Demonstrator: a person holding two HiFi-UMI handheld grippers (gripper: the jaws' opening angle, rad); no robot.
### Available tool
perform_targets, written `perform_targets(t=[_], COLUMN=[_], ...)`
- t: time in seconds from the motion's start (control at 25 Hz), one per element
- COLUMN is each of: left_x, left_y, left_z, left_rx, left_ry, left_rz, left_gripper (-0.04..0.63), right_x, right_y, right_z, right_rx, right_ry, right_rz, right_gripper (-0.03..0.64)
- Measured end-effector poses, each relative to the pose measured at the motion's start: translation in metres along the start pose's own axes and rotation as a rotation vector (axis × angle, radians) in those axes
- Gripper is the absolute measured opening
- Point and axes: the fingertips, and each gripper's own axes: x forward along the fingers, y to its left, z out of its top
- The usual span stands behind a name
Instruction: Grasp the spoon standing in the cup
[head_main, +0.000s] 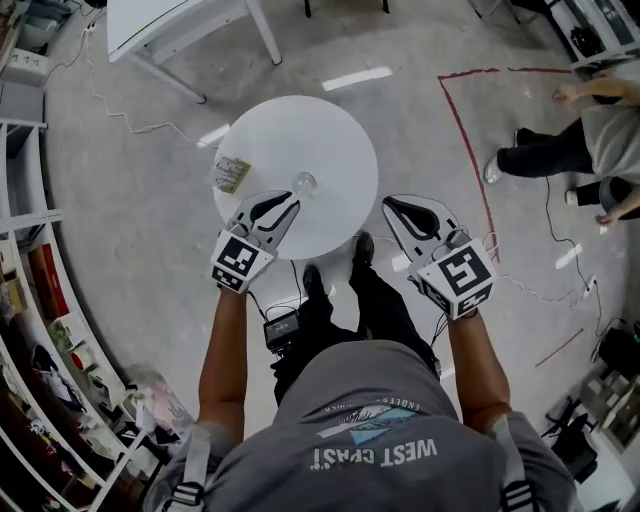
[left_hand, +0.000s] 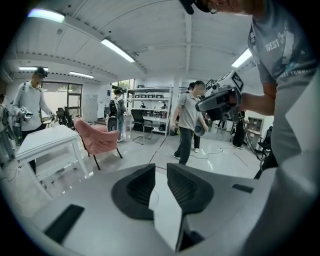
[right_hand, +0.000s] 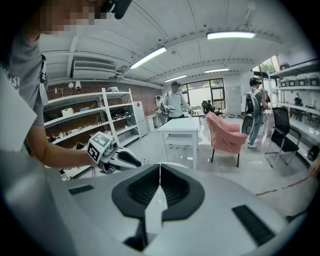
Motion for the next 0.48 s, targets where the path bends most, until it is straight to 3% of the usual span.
perform_targets(t=[0.48], left_x=[0.037], left_y=[-0.006], left_z=[-0.067], left_rx=[0.071], left_ry=[0.164], left_rz=[-0.055], left_gripper=[0.138], right_x=[0.0], right_y=[-0.004], right_z=[-0.027], right_rx=[0.06], right_ry=[0.058], right_rz=[0.006], right_gripper=[0.003])
